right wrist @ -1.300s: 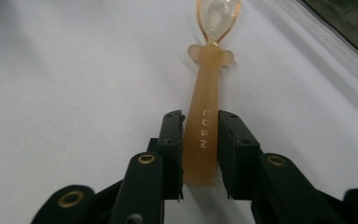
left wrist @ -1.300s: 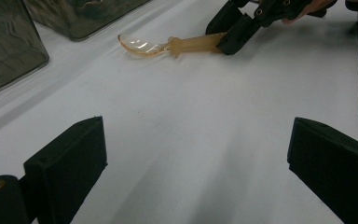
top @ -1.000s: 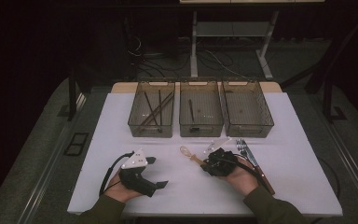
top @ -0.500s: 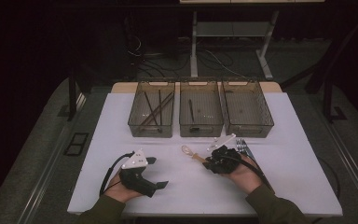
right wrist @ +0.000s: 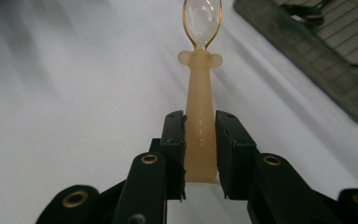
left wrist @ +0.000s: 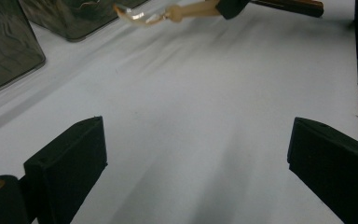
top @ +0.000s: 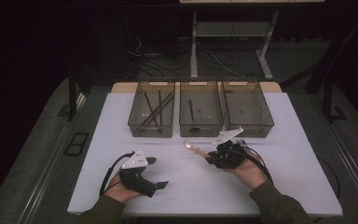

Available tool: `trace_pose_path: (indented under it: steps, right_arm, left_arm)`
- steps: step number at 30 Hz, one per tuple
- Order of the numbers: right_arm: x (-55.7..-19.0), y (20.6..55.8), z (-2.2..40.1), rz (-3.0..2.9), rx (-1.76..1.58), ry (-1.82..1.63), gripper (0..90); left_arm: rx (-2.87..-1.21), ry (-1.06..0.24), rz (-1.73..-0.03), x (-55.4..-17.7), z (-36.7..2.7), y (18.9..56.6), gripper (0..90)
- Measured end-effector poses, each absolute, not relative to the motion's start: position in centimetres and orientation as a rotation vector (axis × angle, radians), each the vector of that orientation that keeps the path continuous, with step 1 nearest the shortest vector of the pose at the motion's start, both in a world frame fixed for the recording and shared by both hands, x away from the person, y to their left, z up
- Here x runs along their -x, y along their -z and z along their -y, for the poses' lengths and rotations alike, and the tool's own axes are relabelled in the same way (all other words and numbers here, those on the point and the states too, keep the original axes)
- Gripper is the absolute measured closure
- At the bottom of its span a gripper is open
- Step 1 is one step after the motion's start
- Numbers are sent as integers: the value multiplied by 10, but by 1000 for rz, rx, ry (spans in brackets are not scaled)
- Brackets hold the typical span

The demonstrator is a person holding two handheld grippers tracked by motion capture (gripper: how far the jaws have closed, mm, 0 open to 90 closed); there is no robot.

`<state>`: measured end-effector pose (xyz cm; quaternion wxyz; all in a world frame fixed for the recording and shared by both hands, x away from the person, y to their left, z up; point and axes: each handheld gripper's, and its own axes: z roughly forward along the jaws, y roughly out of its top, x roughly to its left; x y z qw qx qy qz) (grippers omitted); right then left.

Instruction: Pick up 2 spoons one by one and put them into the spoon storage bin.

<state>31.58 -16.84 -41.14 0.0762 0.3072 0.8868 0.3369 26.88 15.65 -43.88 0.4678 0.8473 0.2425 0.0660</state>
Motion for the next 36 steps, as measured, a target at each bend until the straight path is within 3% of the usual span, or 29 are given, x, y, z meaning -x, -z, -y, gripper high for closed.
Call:
trace_pose_path:
  steps: [23,36]
  right_arm:
    - [-337,368,209,-2500,-990,-1166,741]
    - [-370,350,215,-2434,-1061,-1225,741]
  left_arm:
    - [-2071,-160,-599,-270,-157,439,39]
    - [-2070,-156,-600,-269,-157,439,39]
